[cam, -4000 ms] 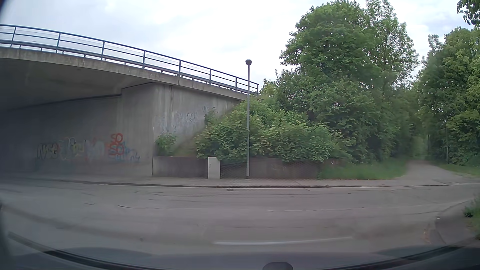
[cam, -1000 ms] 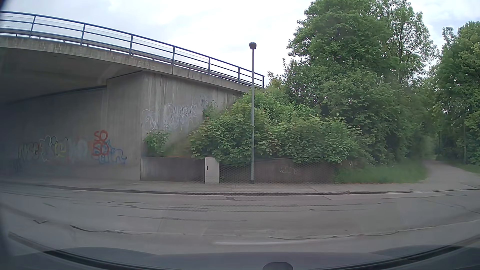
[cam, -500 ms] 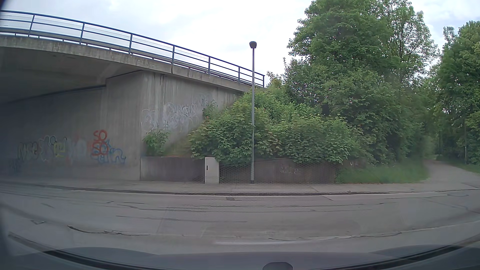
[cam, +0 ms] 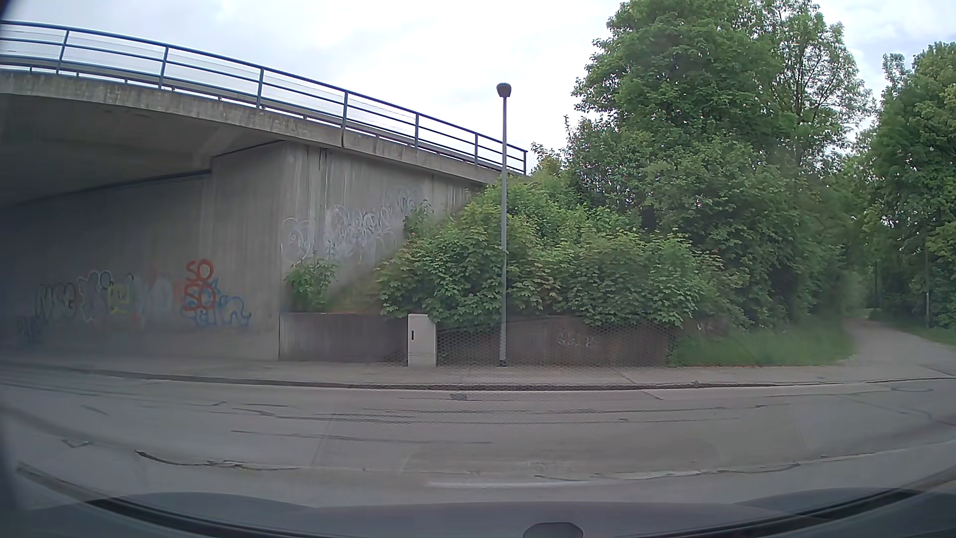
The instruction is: Follow the waypoints while adhering to traffic rules and regulations
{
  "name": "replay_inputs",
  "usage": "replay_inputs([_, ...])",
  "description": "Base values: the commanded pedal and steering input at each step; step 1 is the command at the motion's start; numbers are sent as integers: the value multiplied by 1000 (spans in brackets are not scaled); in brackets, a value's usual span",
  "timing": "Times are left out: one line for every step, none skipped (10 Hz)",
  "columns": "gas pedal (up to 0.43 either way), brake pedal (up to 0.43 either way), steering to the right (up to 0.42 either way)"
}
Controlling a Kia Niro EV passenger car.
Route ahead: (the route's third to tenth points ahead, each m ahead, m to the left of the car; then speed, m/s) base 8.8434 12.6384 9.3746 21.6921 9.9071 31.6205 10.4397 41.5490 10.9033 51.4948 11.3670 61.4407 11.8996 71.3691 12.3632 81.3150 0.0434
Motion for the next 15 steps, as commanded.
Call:
replay_inputs([0, 244, -29])
replay_inputs([0, 250, -29])
replay_inputs([0, 256, -29])
replay_inputs([0, 250, -29])
replay_inputs([0, 165, -30])
replay_inputs([0, 122, -30])
replay_inputs([0, 122, -31])
replay_inputs([0, 122, -31])
replay_inputs([0, 122, -31])
replay_inputs([0, 116, -33])
replay_inputs([0, 116, -38])
replay_inputs([0, 116, -44])
replay_inputs([0, 85, -51])
replay_inputs([0, 67, -58])
replay_inputs([0, 61, -60])
